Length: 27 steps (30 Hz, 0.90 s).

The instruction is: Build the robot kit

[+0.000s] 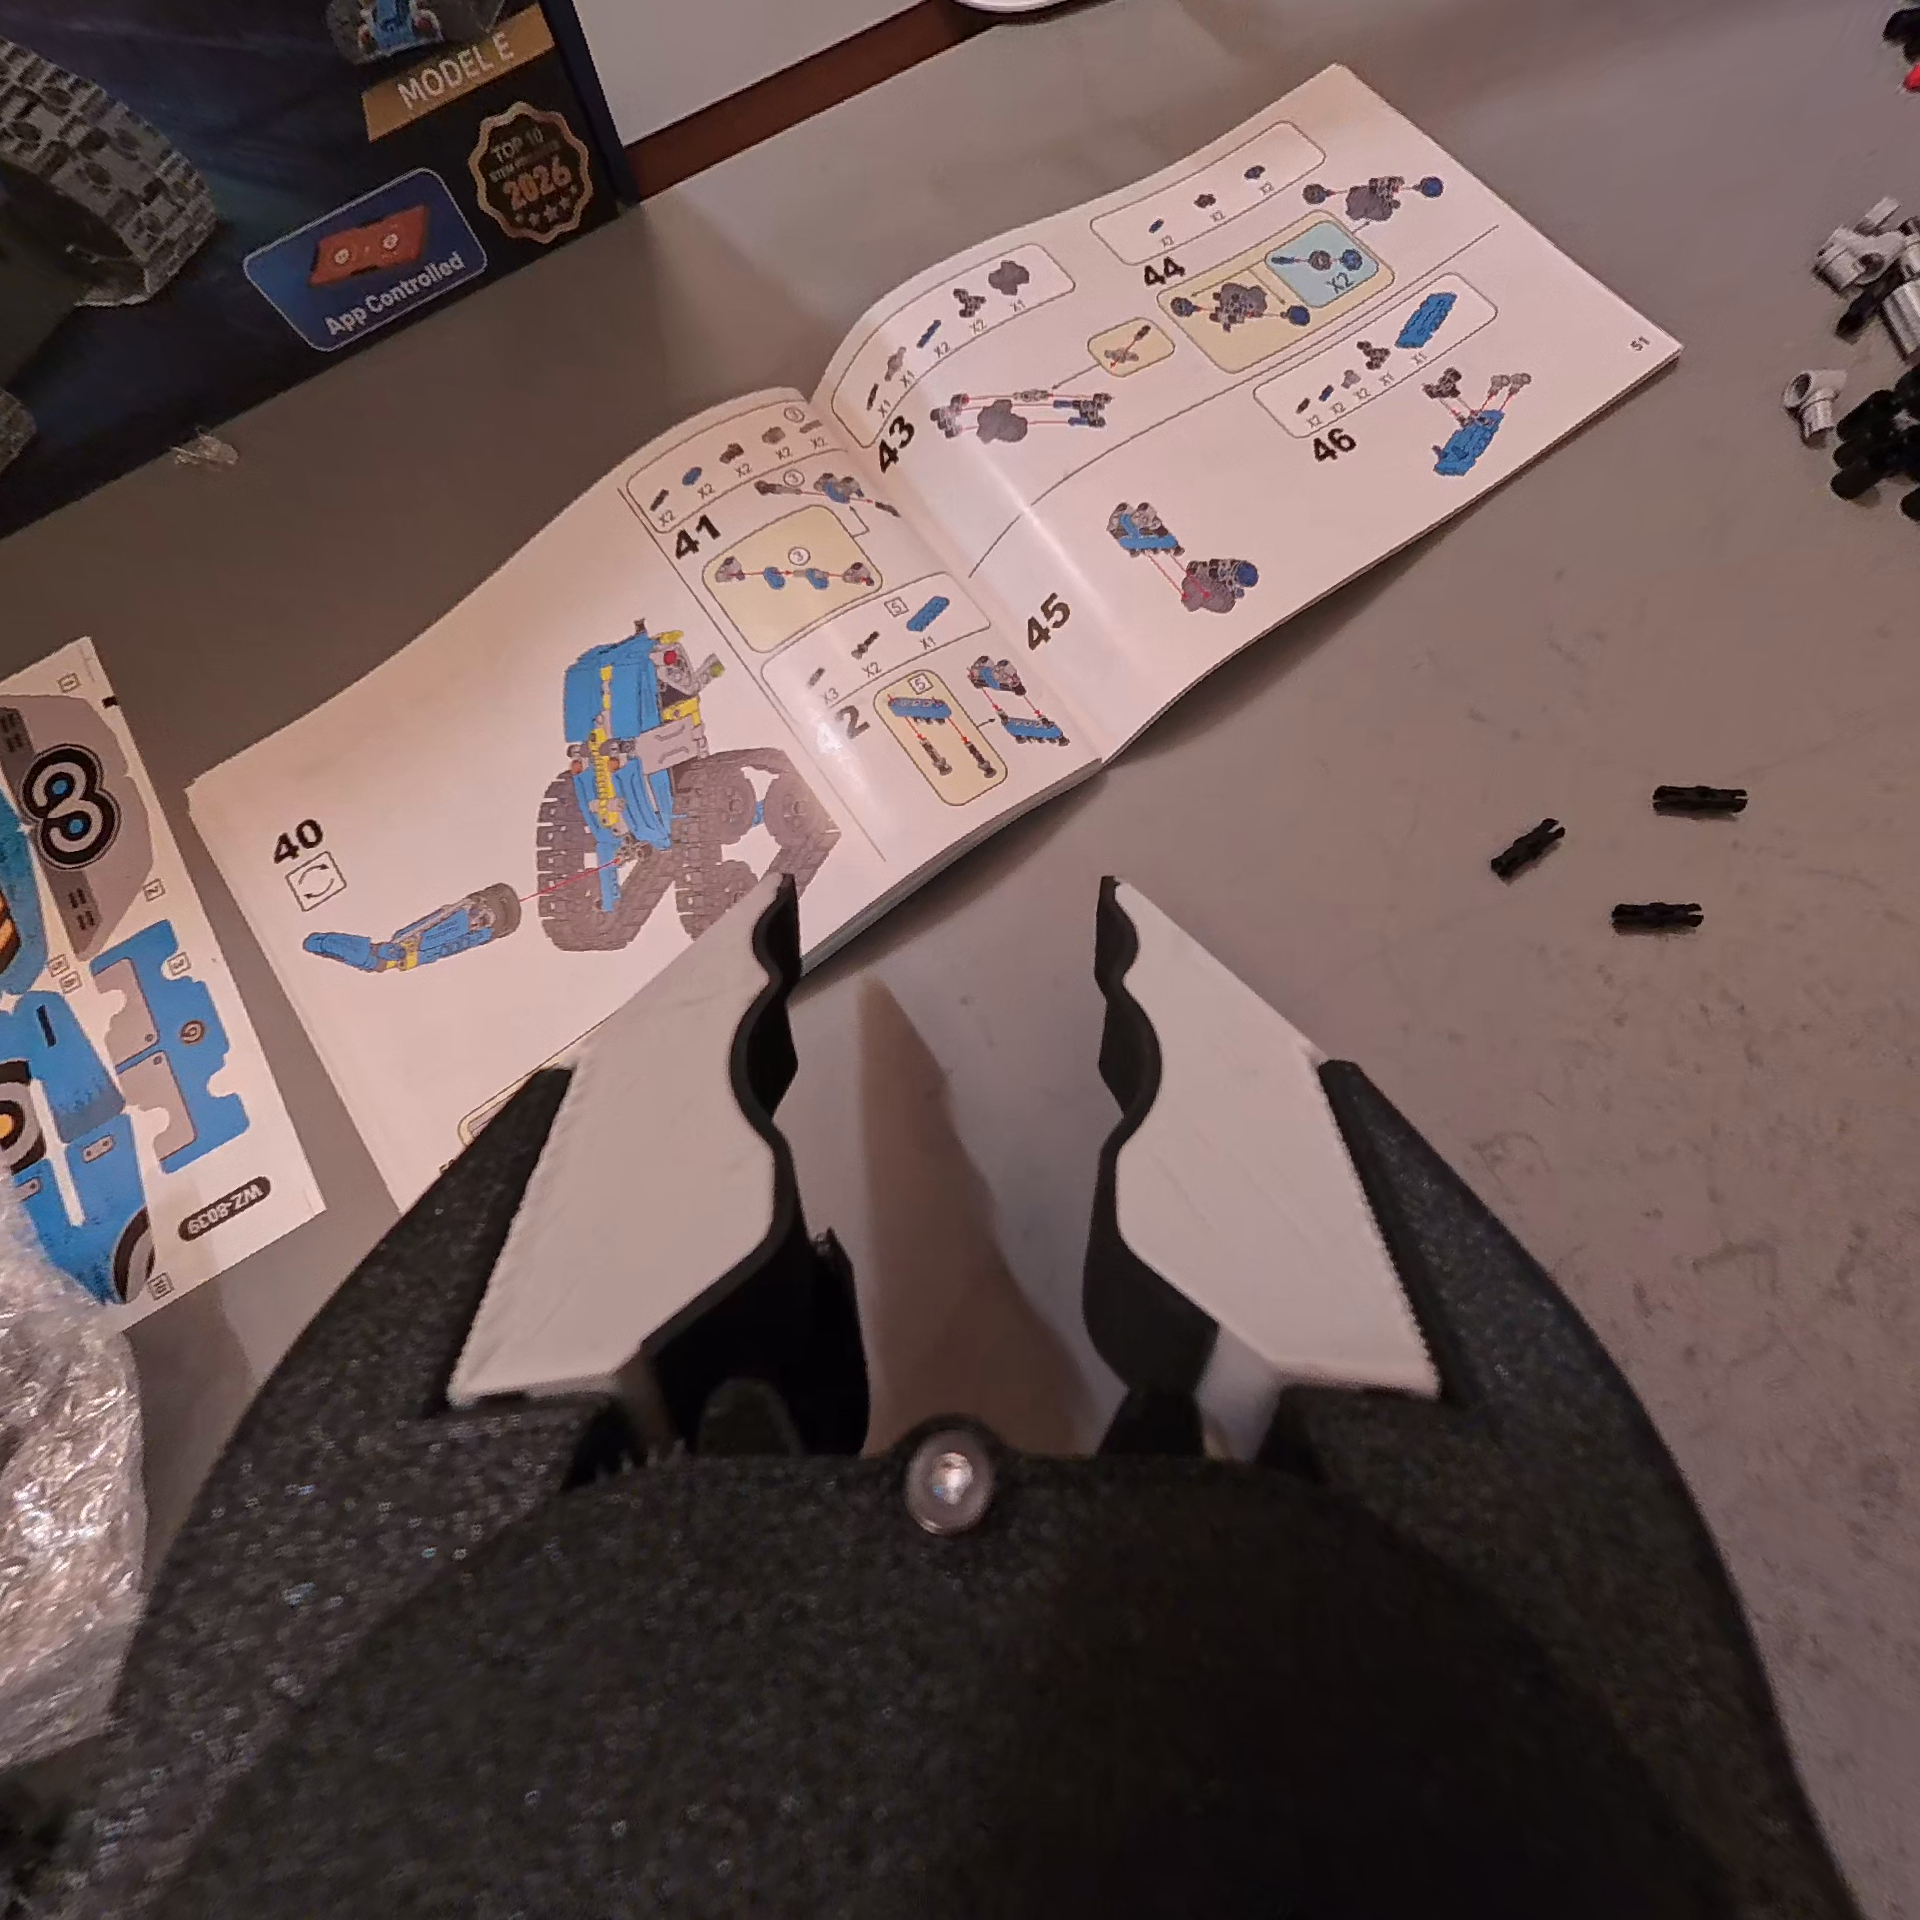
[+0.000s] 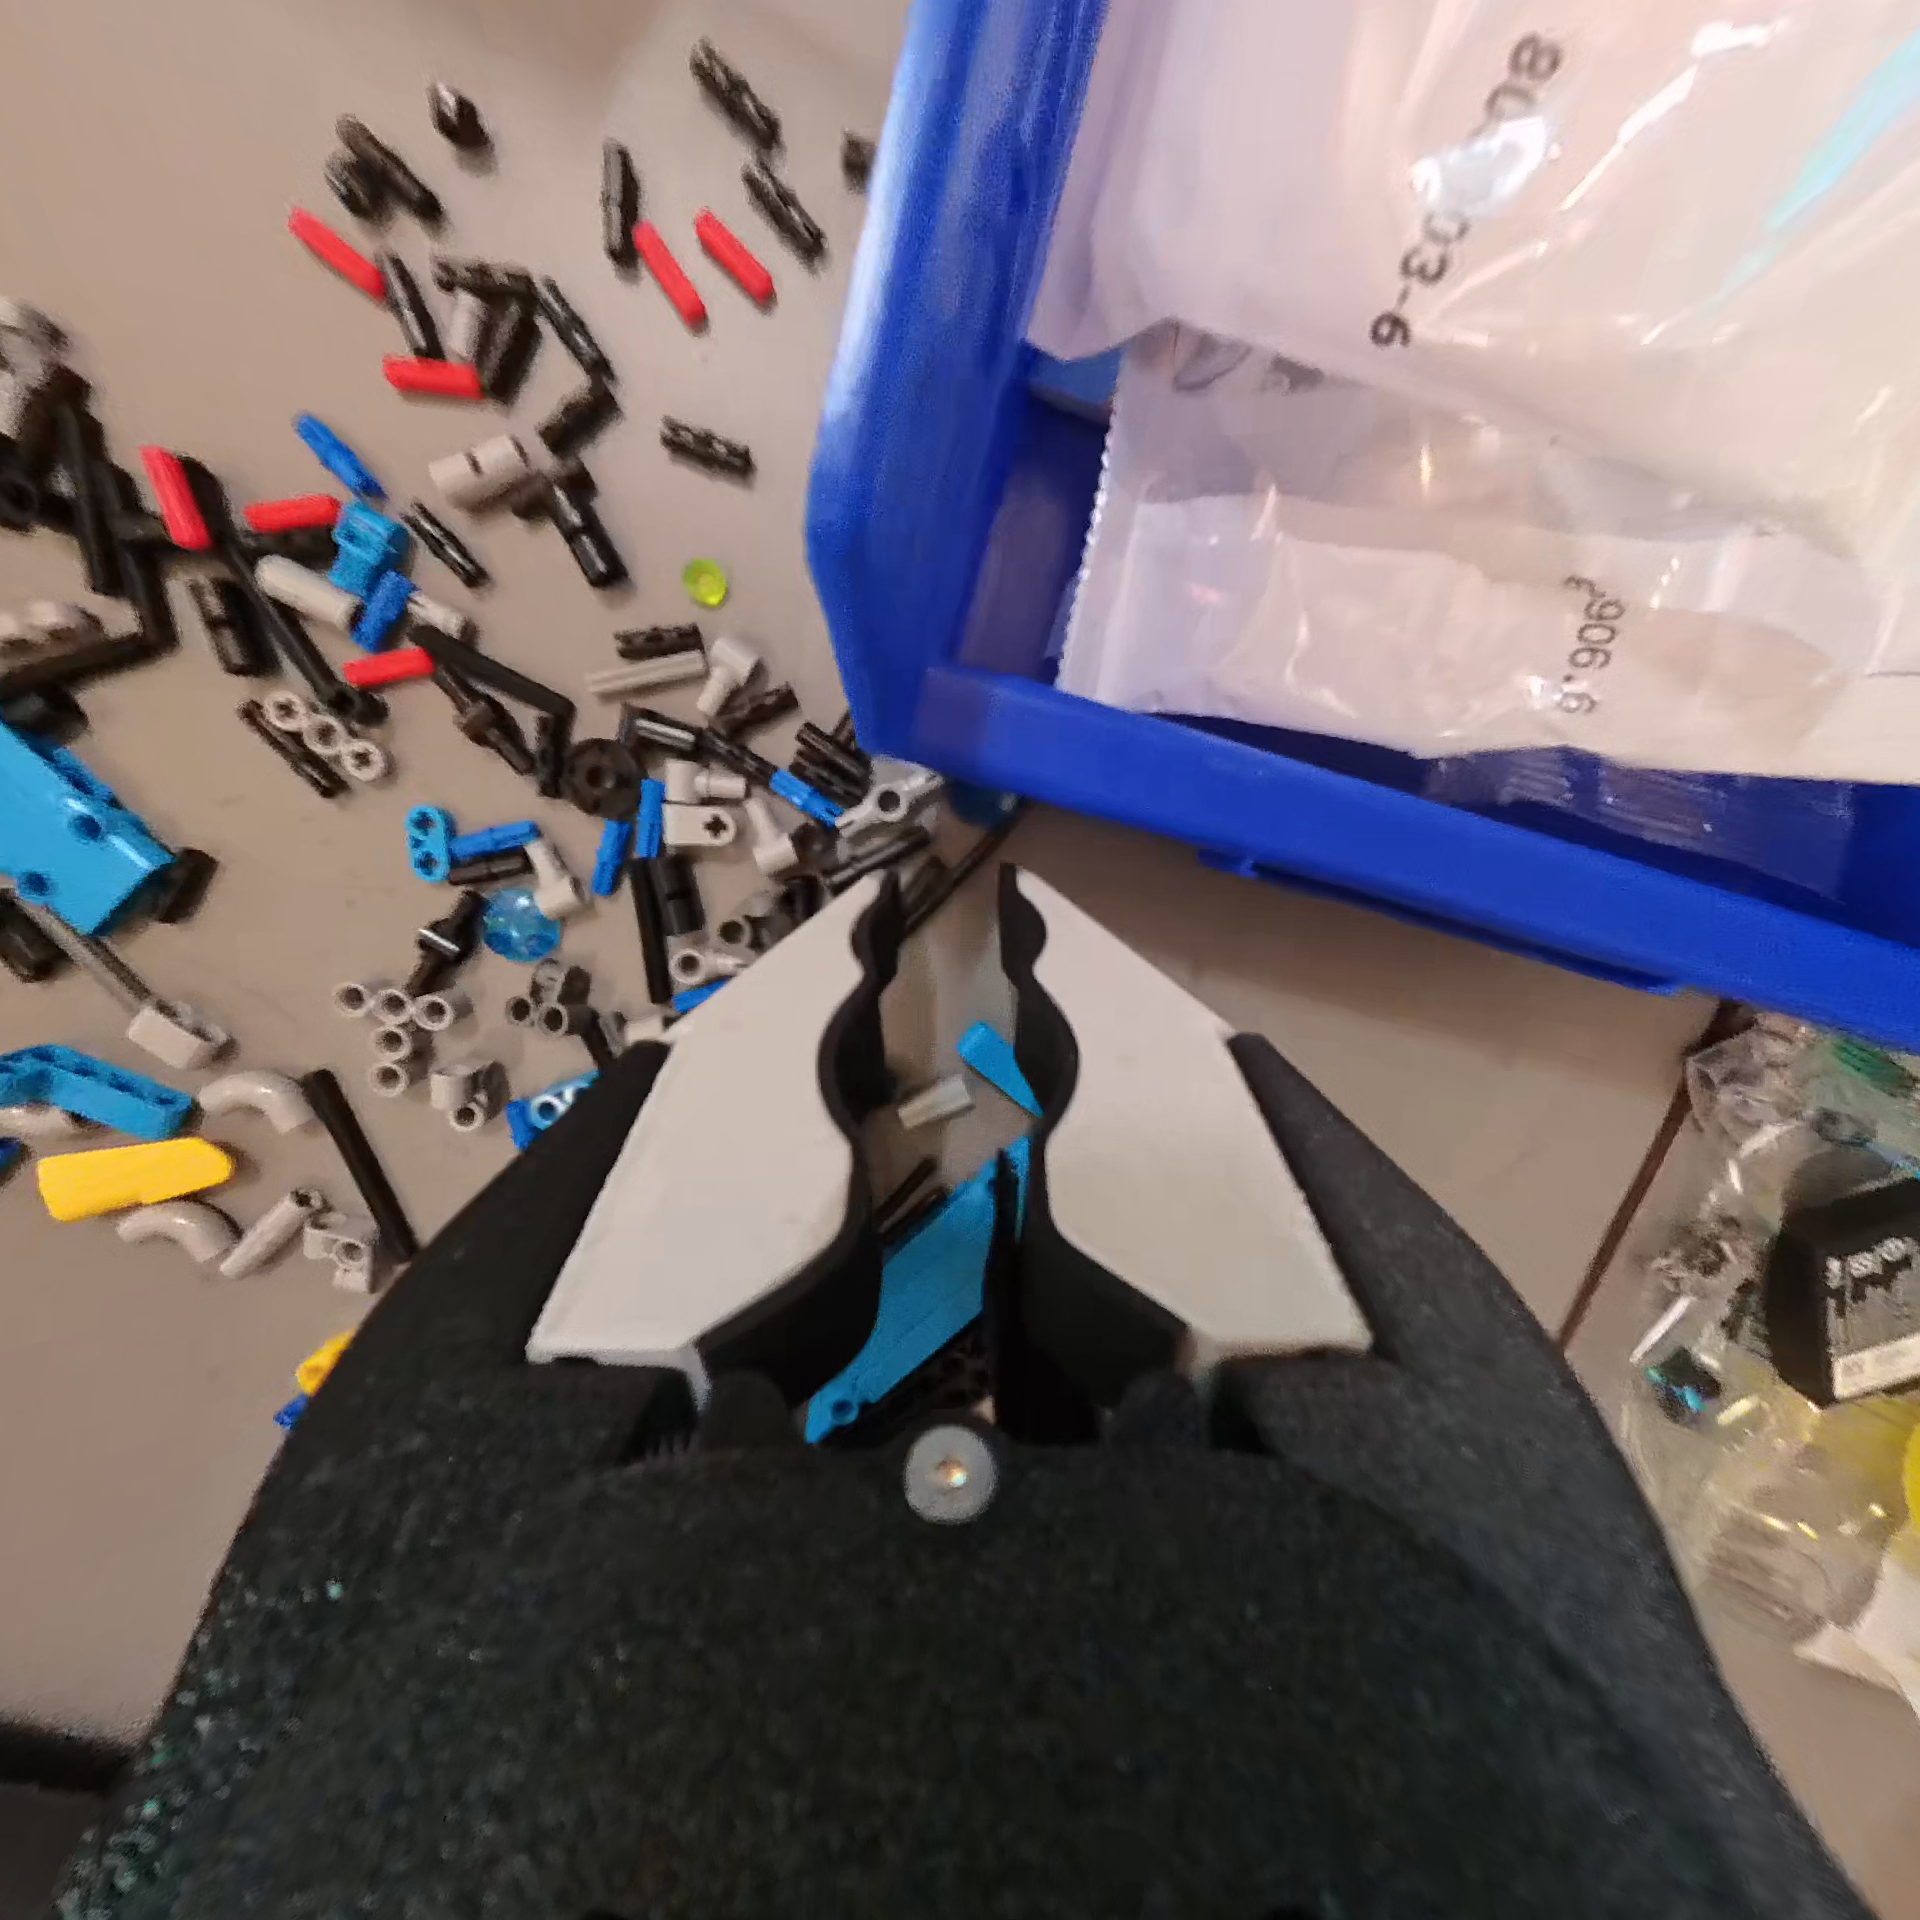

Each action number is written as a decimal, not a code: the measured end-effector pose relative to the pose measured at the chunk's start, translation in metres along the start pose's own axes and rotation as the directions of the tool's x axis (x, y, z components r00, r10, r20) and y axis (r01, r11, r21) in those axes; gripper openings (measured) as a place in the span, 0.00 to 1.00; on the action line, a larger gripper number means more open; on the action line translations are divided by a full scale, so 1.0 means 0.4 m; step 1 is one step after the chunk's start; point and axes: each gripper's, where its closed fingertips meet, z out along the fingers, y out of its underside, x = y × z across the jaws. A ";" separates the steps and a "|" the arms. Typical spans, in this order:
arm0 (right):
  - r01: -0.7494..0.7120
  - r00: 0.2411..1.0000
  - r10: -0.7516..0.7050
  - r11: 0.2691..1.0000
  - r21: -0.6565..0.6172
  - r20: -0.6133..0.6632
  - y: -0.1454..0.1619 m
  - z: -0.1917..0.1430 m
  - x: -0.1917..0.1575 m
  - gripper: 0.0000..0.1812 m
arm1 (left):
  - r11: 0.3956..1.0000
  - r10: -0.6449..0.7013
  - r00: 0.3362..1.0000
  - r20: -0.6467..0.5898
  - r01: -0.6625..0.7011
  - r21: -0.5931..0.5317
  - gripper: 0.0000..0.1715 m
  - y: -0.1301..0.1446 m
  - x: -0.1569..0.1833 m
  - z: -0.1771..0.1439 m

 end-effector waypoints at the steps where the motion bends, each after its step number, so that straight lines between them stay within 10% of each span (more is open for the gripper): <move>1: 0.002 1.000 -0.002 1.000 0.012 0.020 -0.005 0.000 -0.008 0.10 | 1.000 0.001 1.000 0.000 -0.001 -0.001 0.33 0.001 0.000 0.000; 27: 0.080 0.992 -0.083 0.996 0.026 0.099 -0.008 -0.012 -0.058 0.02 | 1.000 0.004 1.000 0.001 -0.004 -0.003 0.33 0.001 0.000 0.000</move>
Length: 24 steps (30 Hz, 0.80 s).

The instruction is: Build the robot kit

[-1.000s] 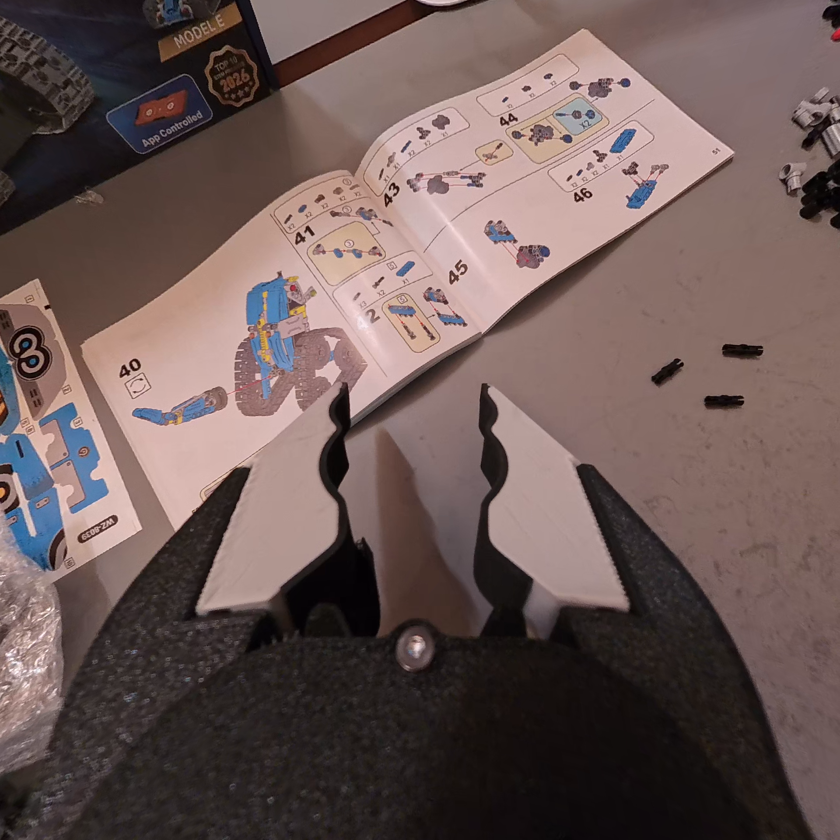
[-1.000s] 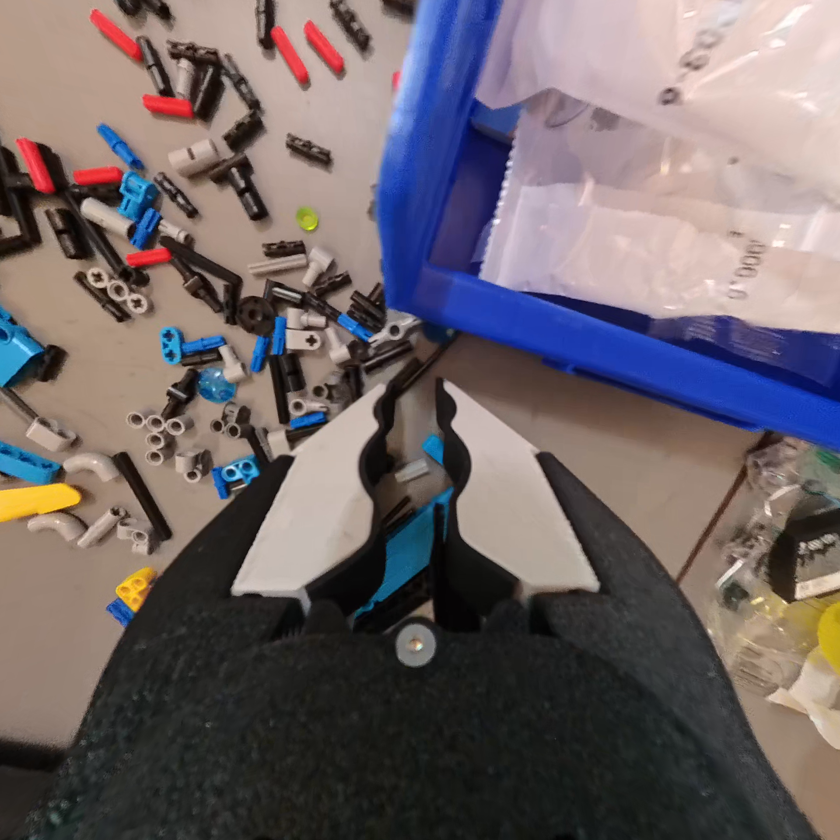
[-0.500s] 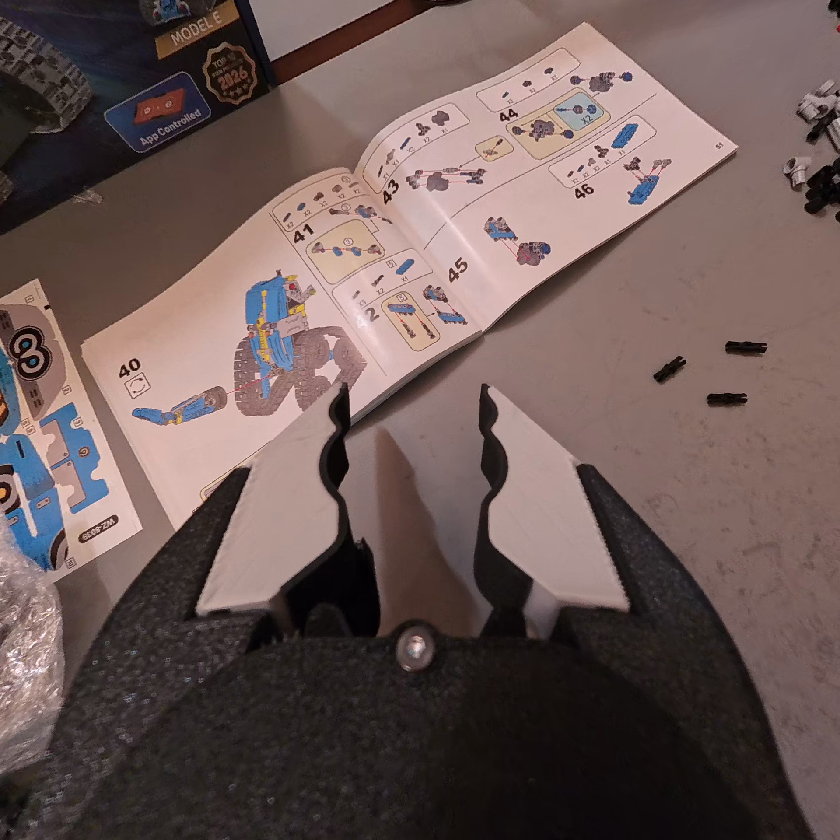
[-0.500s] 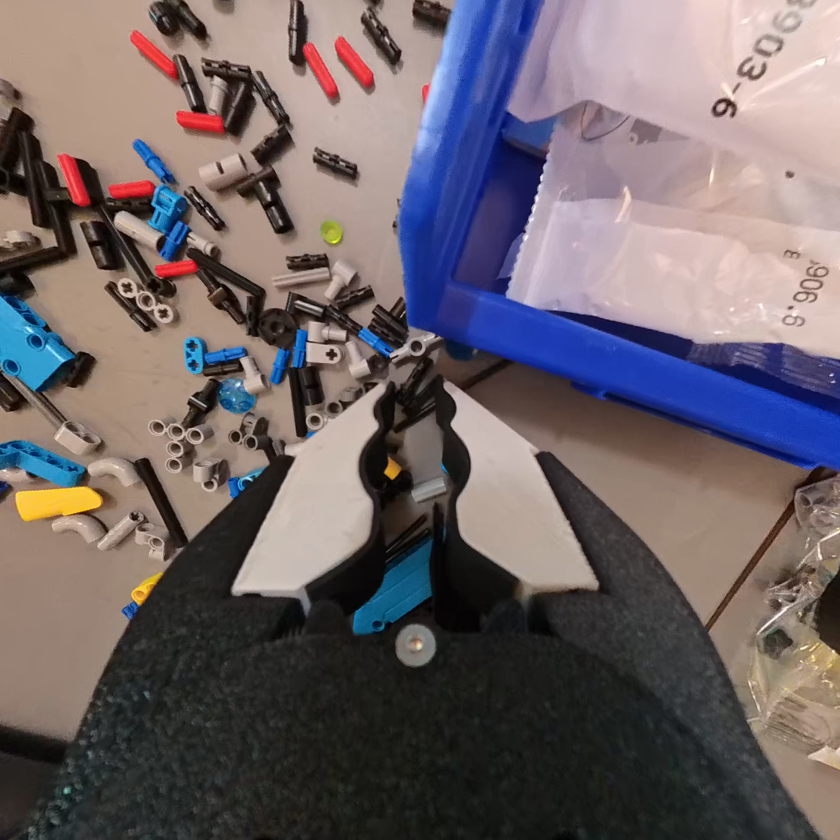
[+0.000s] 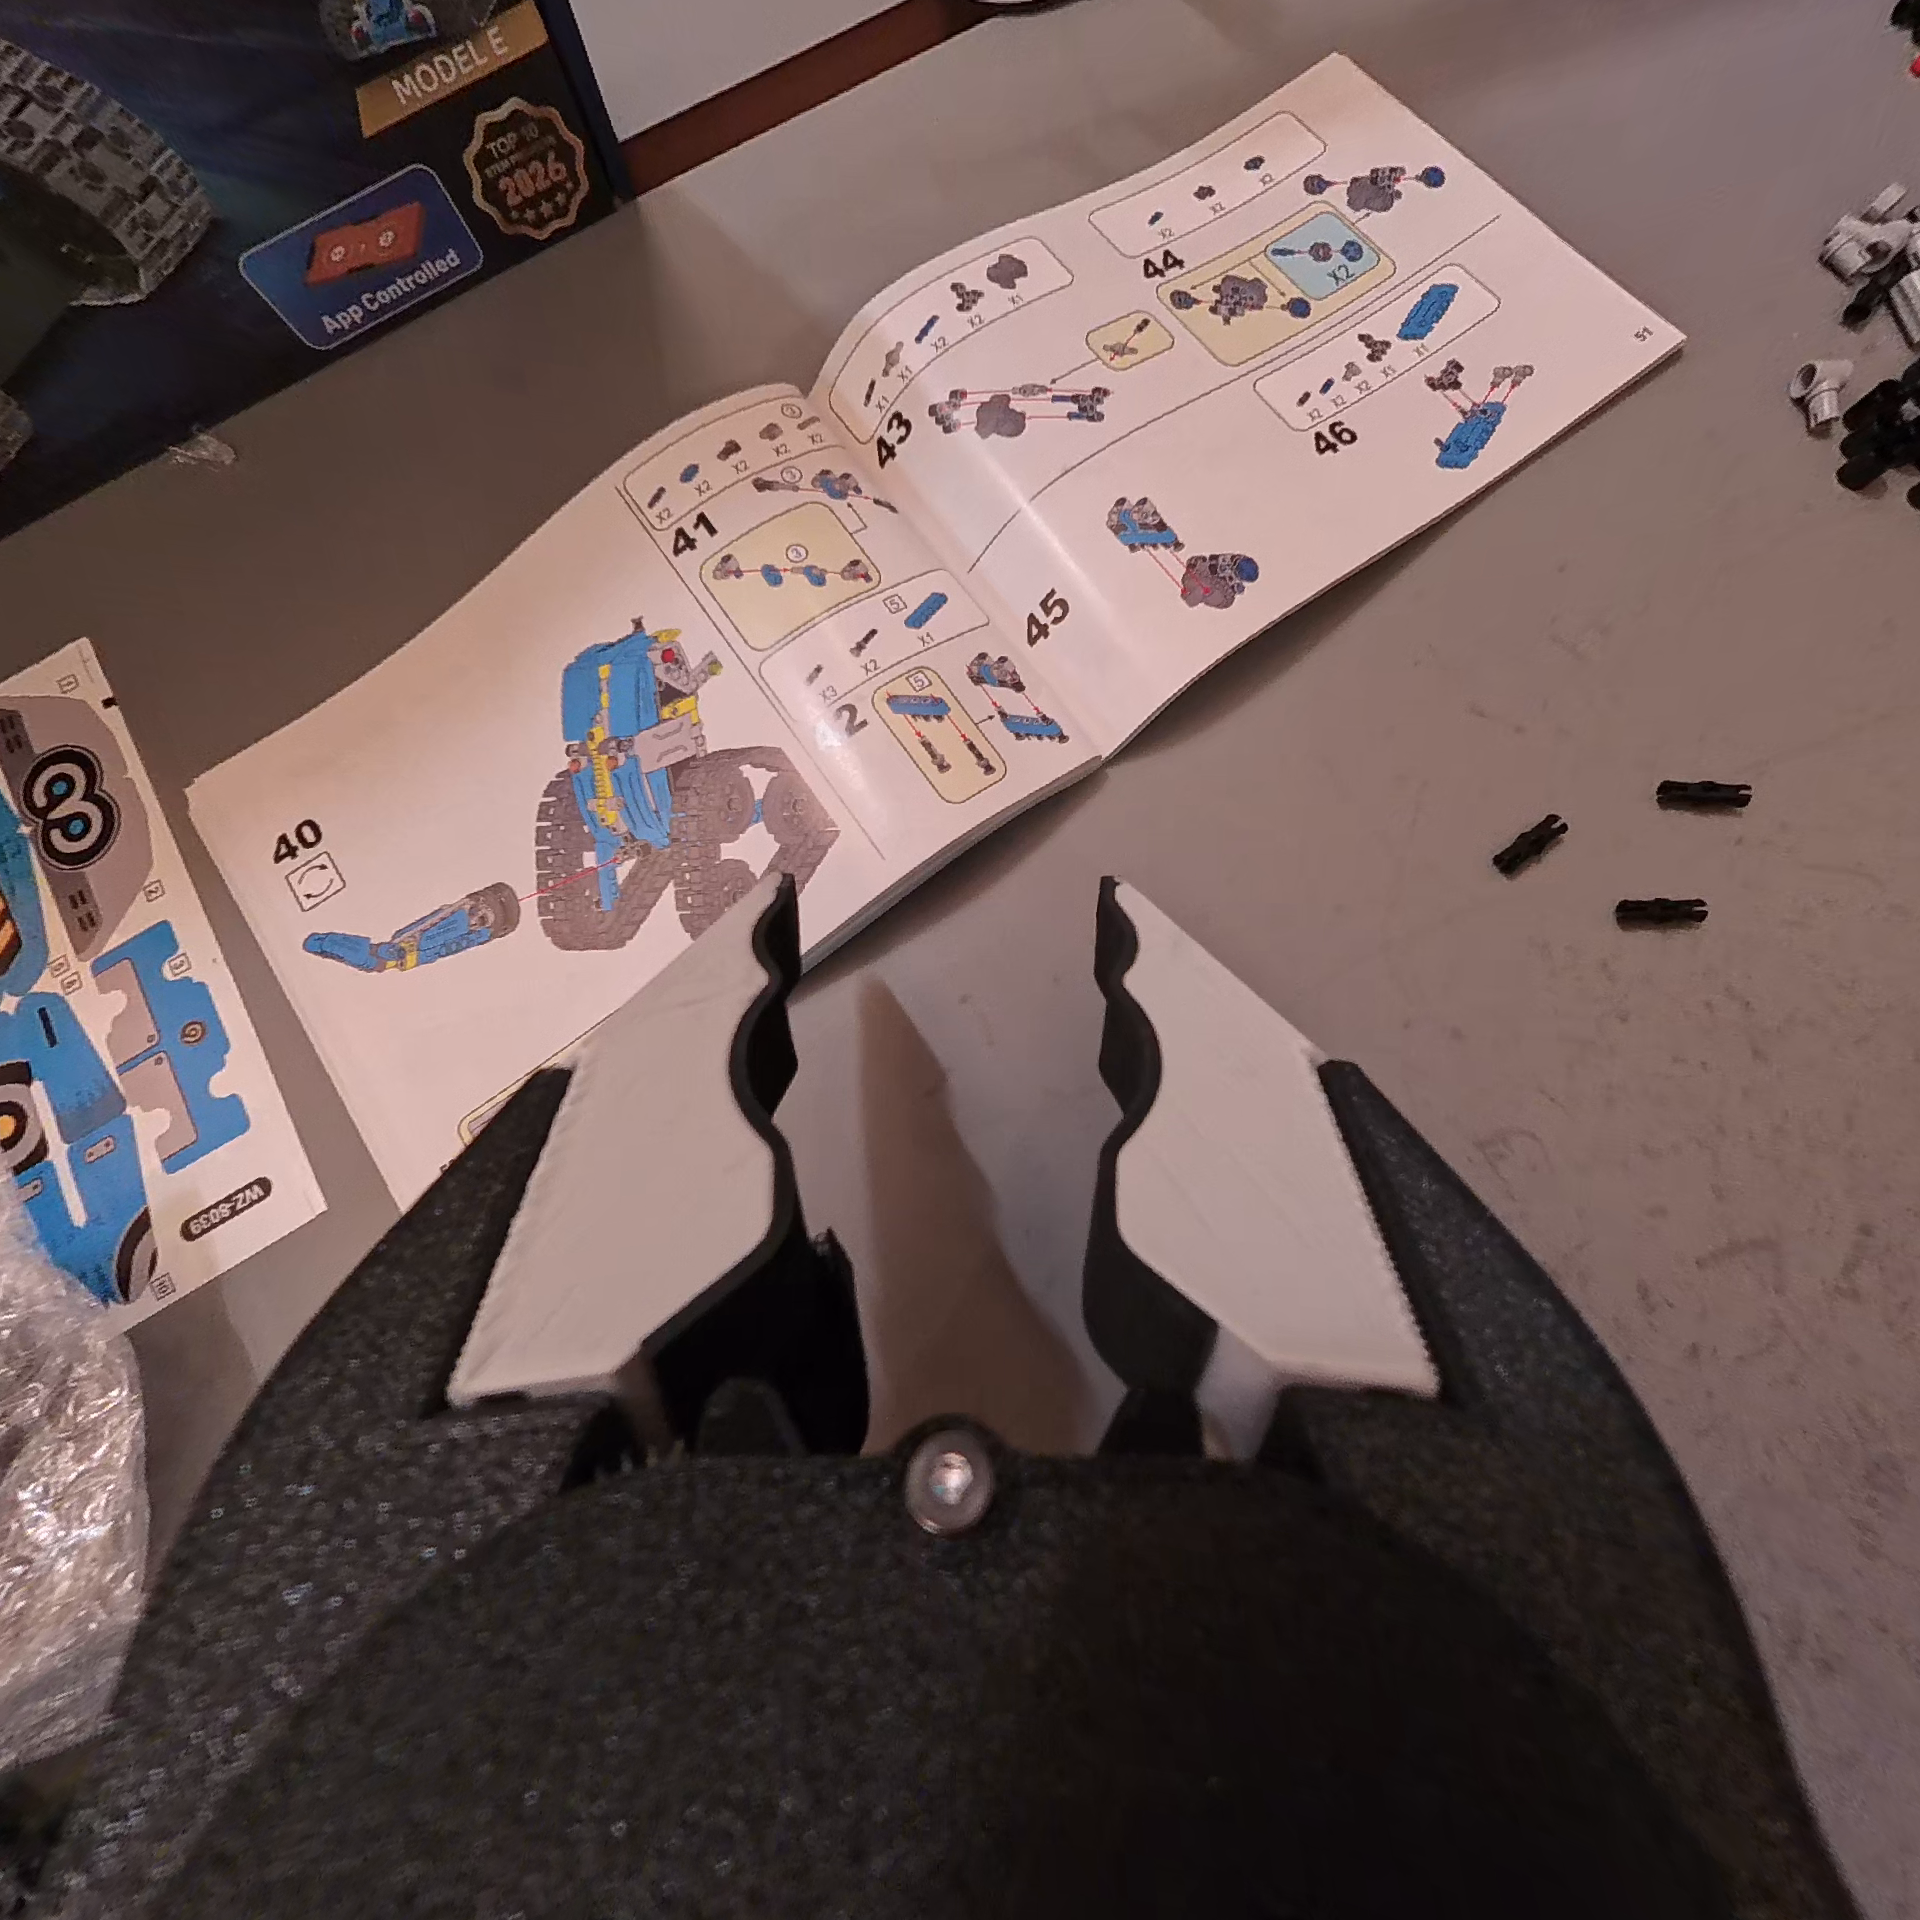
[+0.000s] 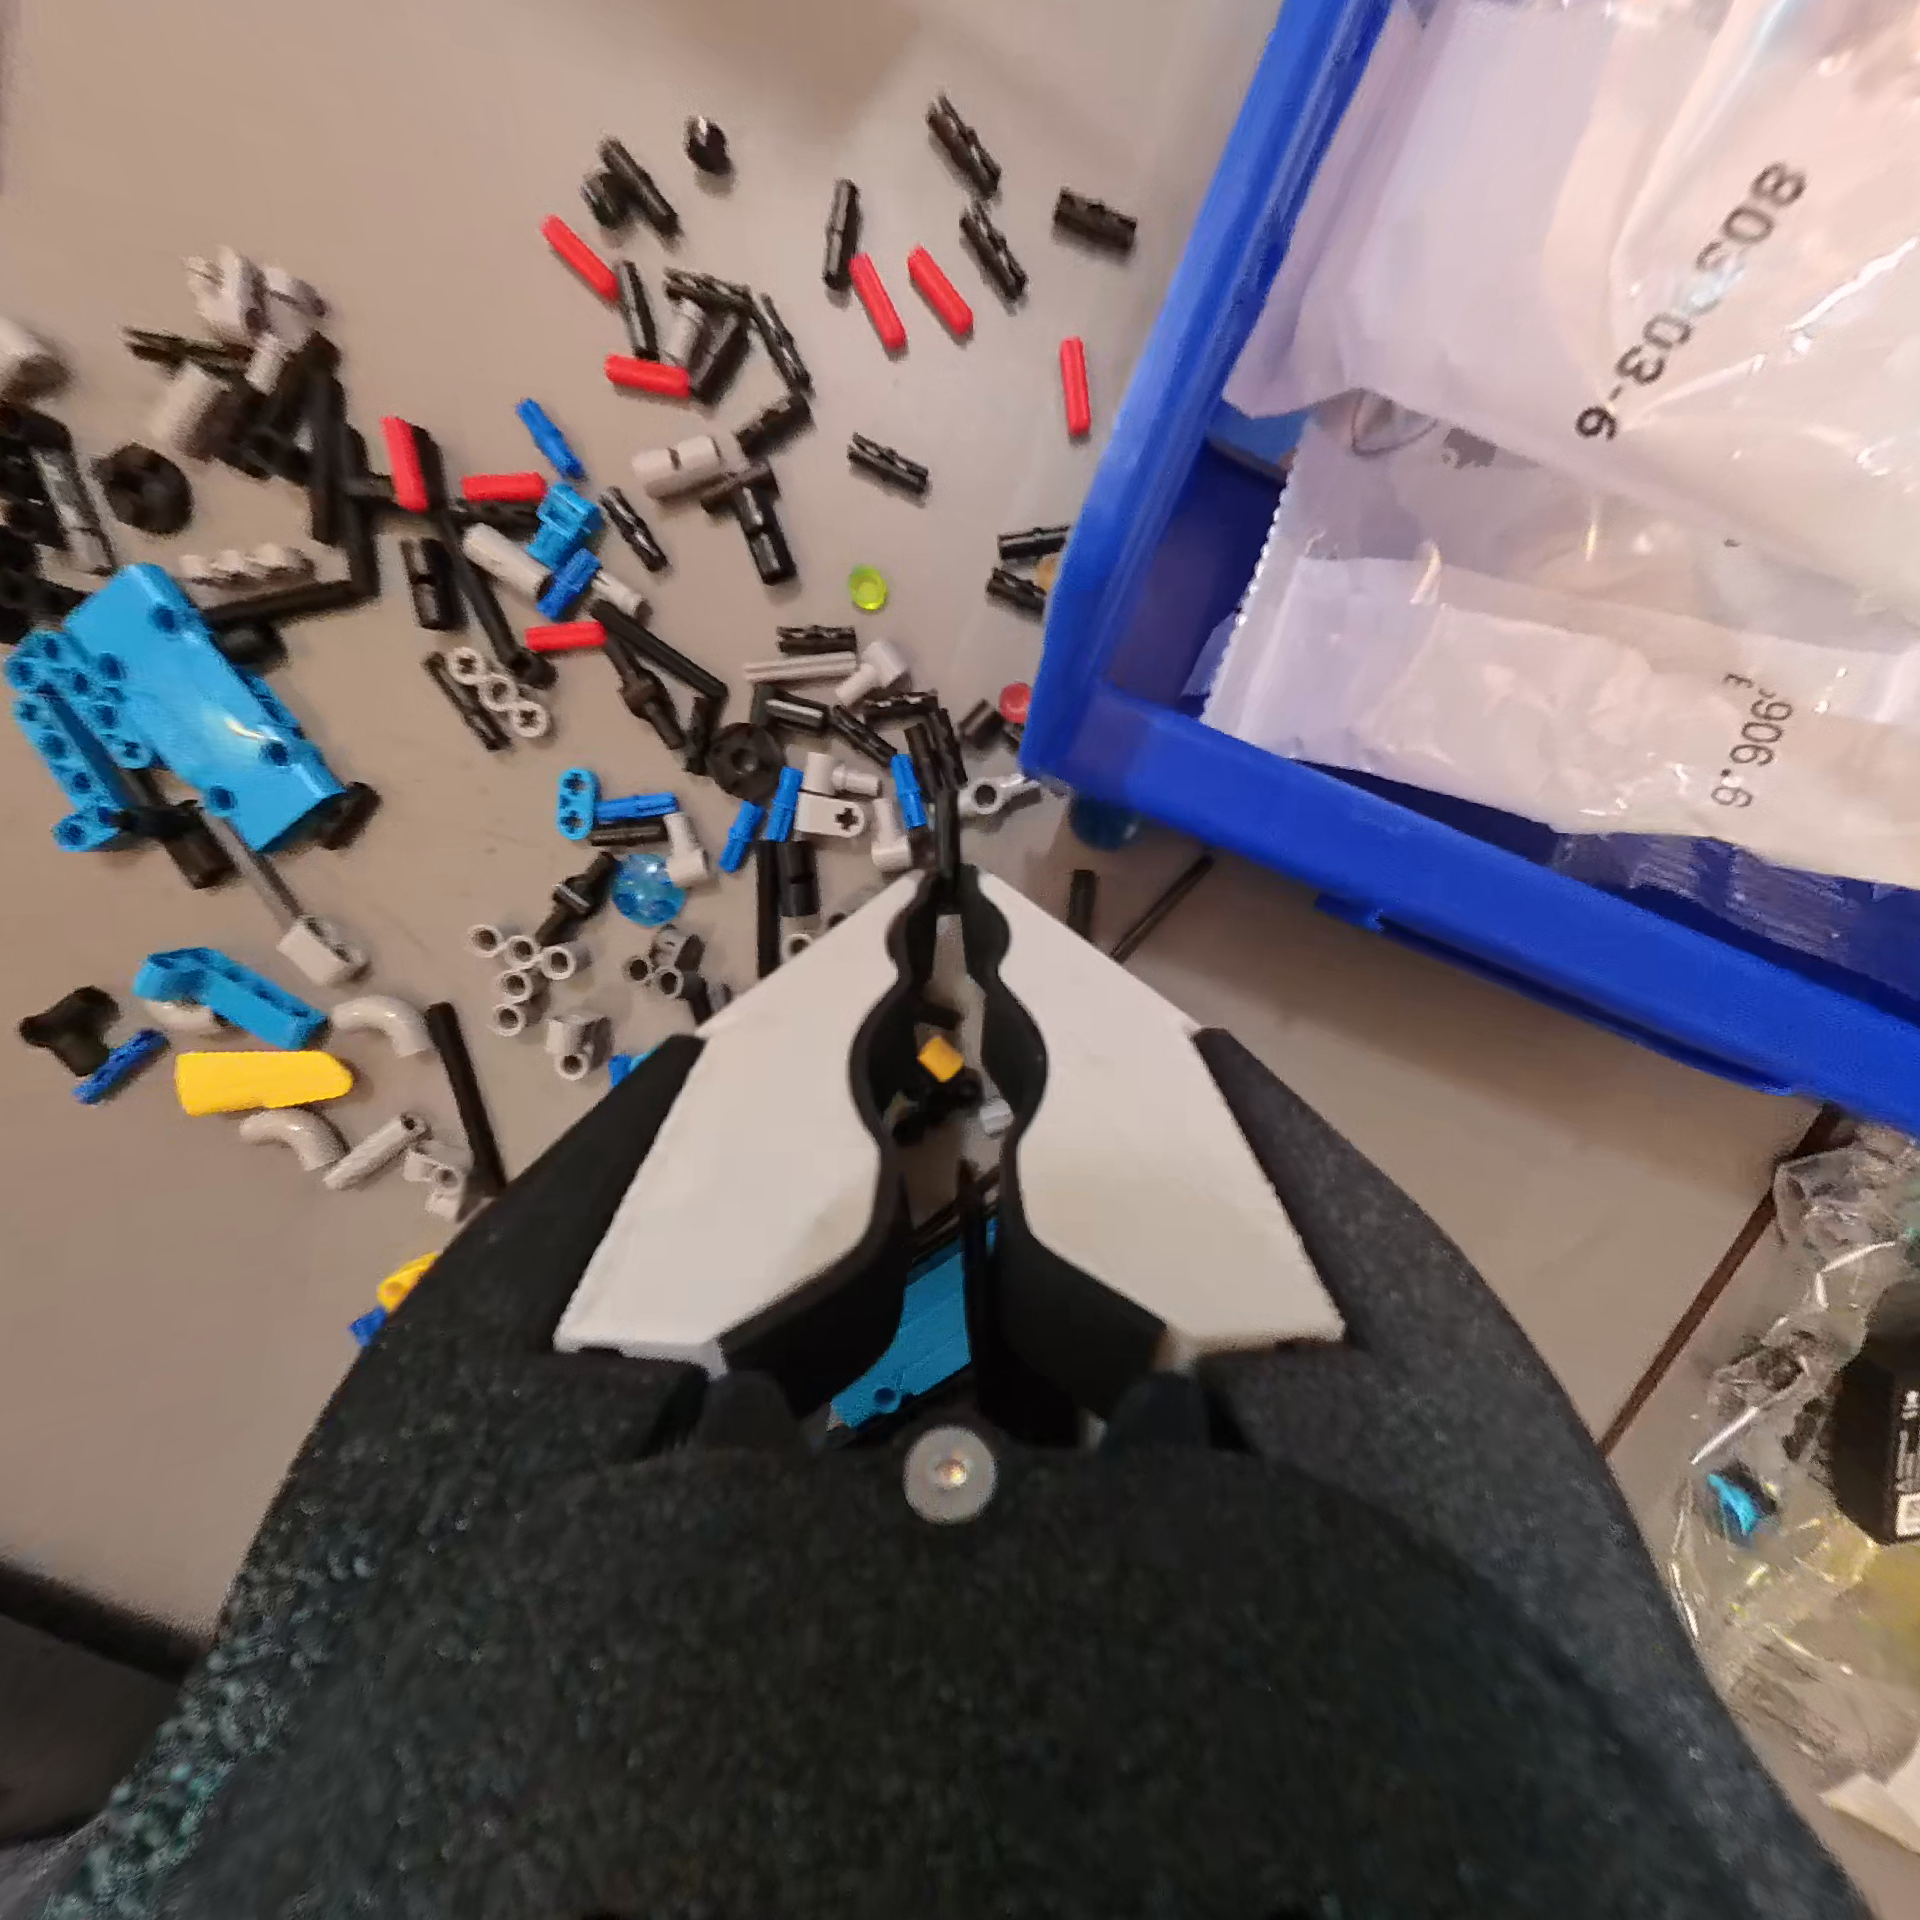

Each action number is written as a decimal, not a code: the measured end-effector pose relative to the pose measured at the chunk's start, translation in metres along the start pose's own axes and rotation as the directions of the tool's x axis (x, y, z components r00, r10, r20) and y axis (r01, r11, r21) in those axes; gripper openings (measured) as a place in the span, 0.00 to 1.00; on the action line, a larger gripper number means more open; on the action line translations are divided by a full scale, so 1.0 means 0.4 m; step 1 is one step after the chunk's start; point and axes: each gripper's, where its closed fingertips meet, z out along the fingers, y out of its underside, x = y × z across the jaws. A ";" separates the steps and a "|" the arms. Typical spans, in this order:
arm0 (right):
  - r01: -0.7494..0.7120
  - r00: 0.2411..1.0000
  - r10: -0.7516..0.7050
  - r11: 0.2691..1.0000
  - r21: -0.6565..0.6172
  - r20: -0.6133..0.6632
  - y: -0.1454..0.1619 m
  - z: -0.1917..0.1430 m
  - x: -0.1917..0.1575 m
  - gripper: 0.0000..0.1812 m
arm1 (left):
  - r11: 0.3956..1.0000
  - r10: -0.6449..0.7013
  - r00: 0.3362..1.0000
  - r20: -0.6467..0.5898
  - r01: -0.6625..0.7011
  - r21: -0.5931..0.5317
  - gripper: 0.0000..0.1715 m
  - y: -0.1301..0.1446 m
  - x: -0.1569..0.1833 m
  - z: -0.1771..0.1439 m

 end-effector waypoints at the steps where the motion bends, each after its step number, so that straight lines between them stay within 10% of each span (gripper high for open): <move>1: 0.002 1.000 -0.002 1.000 0.012 0.015 -0.004 -0.005 -0.007 0.02 | 1.000 0.000 1.000 0.000 0.000 0.000 0.33 0.000 0.000 0.000; 10: 0.069 0.968 -0.086 0.994 0.079 0.238 -0.040 -0.013 -0.135 0.02 | 1.000 0.001 1.000 0.001 -0.001 -0.002 0.33 0.001 0.000 0.001; 15: 0.278 0.813 -0.347 0.937 0.211 0.467 -0.107 -0.047 -0.406 0.02 | 1.000 0.005 1.000 0.006 -0.005 -0.007 0.33 0.003 -0.002 0.003; 24: 0.658 0.604 -0.667 0.726 0.199 0.436 -0.082 0.061 -0.744 0.00 | 1.000 0.012 1.000 0.006 -0.012 -0.011 0.33 0.004 0.000 0.003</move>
